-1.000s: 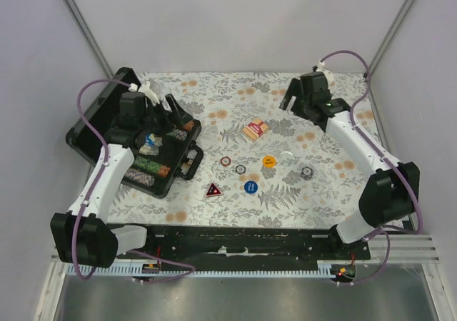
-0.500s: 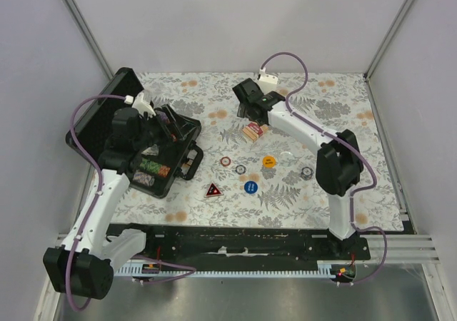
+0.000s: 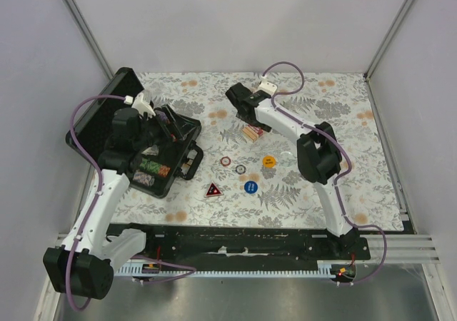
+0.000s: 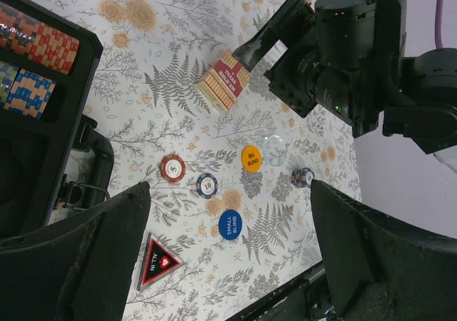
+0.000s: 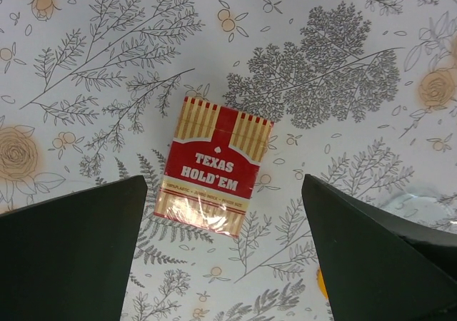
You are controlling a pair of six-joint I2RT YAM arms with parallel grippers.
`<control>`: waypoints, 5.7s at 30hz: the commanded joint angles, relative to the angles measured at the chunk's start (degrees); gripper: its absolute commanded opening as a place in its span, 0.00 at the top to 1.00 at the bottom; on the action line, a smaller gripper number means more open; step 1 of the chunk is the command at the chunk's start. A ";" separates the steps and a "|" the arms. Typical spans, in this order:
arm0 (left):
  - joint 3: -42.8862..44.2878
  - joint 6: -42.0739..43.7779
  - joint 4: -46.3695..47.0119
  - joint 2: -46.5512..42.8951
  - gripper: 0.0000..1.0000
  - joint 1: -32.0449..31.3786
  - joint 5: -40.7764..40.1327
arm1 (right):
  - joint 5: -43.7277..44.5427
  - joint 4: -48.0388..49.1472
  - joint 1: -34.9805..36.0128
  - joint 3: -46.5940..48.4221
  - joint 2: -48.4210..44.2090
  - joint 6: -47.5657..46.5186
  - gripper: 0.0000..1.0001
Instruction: Pack up texas hold em set
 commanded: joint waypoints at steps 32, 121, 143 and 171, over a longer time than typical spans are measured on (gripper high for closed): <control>3.23 2.79 -2.77 3.39 0.05 0.03 -2.93 | -5.09 -0.90 -3.80 8.67 10.97 9.25 0.35; -7.92 -19.96 -0.11 -0.72 0.91 -6.13 -22.52 | -37.70 10.00 -16.63 -21.12 -27.79 -4.82 0.02; -13.99 -30.09 2.49 -1.98 0.92 4.86 -23.58 | -39.90 10.00 -16.72 -22.18 -26.47 -6.49 0.08; -22.87 -29.47 17.35 6.11 0.82 10.93 -16.28 | -42.18 9.91 -17.51 -21.74 -24.54 -6.84 0.09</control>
